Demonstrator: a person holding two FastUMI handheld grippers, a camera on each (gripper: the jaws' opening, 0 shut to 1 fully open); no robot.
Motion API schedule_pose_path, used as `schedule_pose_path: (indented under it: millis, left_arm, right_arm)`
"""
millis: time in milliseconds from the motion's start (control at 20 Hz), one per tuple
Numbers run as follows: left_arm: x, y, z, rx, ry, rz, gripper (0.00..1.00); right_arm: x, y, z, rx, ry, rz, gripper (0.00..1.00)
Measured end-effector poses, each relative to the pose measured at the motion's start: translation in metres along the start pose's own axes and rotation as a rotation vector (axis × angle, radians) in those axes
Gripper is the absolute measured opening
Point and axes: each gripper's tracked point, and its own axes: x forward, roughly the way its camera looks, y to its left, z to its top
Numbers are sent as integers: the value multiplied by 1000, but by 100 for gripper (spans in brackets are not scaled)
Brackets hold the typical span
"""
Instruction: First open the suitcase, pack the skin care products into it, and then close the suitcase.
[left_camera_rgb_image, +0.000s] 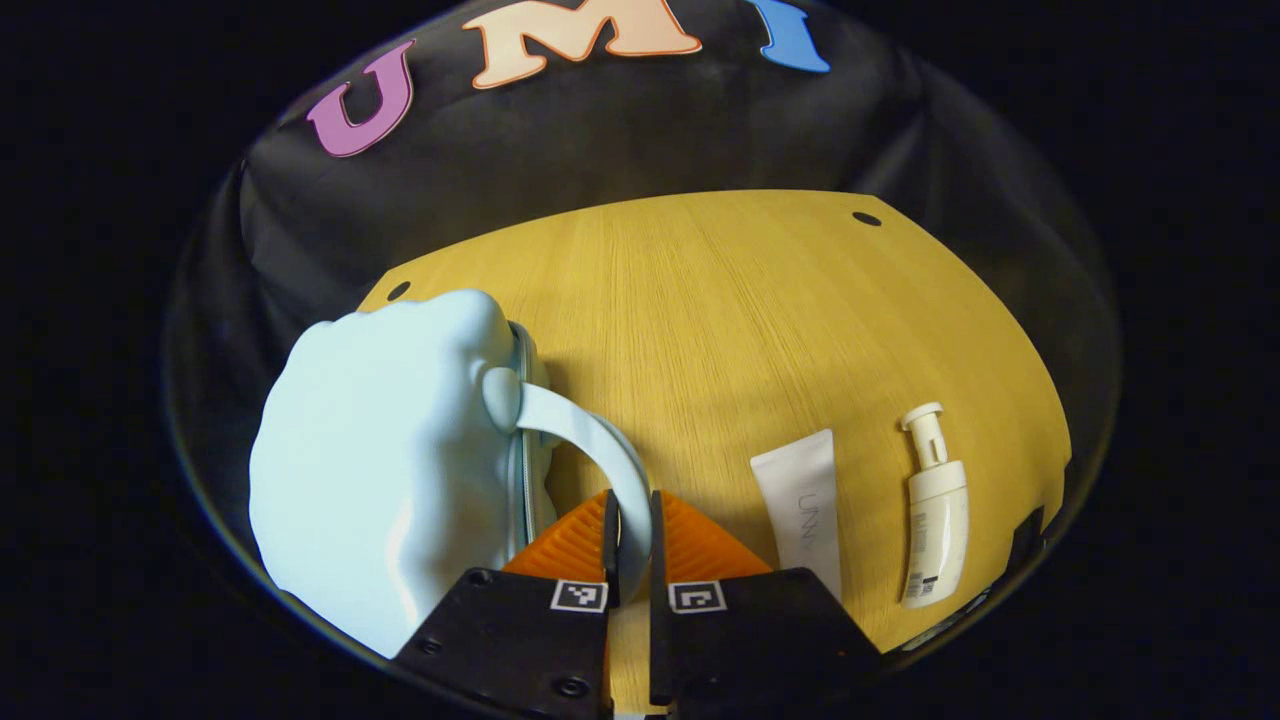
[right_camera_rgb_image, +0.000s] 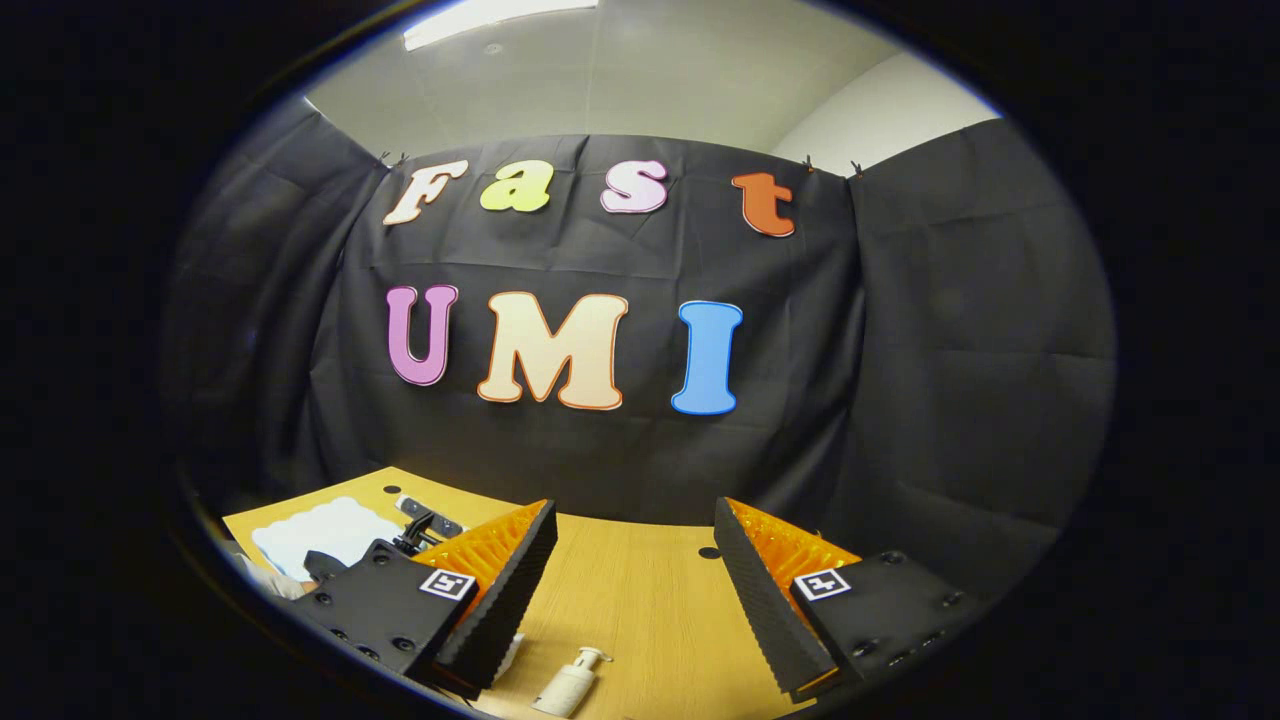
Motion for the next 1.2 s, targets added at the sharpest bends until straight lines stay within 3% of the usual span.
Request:
schedule_pose_path:
  millis: [400,650,1200]
  left_arm:
    - [-18,9,19,-35,-32,-38,4]
    - [-17,11,15,-53,10,-54,4]
    - [-75,38,67,-52,-131,-77,2]
  right_arm:
    - [4,4,1,13,-9,15,100]
    - [5,10,2,8,-21,26,99]
    - [9,14,3,23,-26,23,100]
